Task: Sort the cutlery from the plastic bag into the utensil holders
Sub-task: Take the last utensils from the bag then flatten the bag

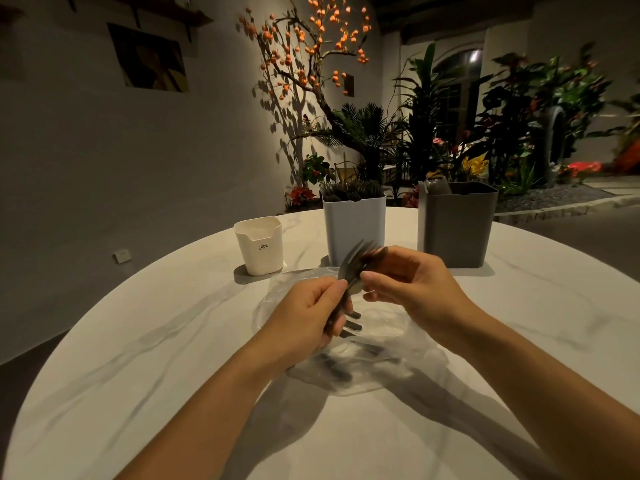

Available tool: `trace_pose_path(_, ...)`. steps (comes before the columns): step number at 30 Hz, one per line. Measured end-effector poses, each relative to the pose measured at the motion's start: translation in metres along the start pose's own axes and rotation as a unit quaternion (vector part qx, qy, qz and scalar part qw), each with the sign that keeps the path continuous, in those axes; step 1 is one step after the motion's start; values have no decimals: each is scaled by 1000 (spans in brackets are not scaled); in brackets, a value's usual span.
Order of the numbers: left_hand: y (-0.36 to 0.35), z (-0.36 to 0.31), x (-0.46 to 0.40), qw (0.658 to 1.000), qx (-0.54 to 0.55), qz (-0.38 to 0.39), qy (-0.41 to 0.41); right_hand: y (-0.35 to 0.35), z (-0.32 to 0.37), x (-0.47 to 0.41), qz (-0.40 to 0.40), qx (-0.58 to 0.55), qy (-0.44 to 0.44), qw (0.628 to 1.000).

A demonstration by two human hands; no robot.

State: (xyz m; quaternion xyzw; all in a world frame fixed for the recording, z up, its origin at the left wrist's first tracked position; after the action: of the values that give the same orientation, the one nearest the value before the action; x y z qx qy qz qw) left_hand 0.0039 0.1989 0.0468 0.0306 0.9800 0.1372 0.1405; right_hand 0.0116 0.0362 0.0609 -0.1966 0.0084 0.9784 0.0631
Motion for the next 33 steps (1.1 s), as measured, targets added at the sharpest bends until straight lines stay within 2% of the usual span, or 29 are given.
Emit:
trace_pose_path(4,-8,3,-1,1000,-11,-11,12,0,2,-3,-19,22,10,1000)
trace_pose_path(13,-15,-15,-6,994,-86,-54,-41,0,20,-14,-46,54,24,997)
trace_pose_path(16,-18,-24,-13,996,-48,-66,-29,5,30,-21,-52,55,23,997)
trace_pose_path(21,-28,-56,-33,996,11,-71,-54,15,48,-37,-48,55,22,997)
trace_pose_path(27,-50,-84,-59,997,59,-55,-17,40,76,-57,-94,61,65,992)
trace_pose_path(29,-55,-94,-70,996,26,-75,-41,50,82,-63,-117,93,103,983)
trace_pose_path(33,-61,-119,-97,980,-53,-133,-139,74,97,-78,-171,165,175,956)
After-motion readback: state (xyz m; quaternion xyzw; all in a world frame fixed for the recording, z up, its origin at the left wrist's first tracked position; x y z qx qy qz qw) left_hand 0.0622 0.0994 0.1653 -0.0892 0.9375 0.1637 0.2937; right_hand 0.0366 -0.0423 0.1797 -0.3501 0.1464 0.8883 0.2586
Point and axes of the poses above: each hand's wrist, its own x-axis away from the middle knuckle, its own y-axis out of the back of the hand, z = x × y, the point moved 5 cm from there along -x, towards the middle knuckle, and after that the axes turned 15 degrees about -z, right-handed, at the moved point
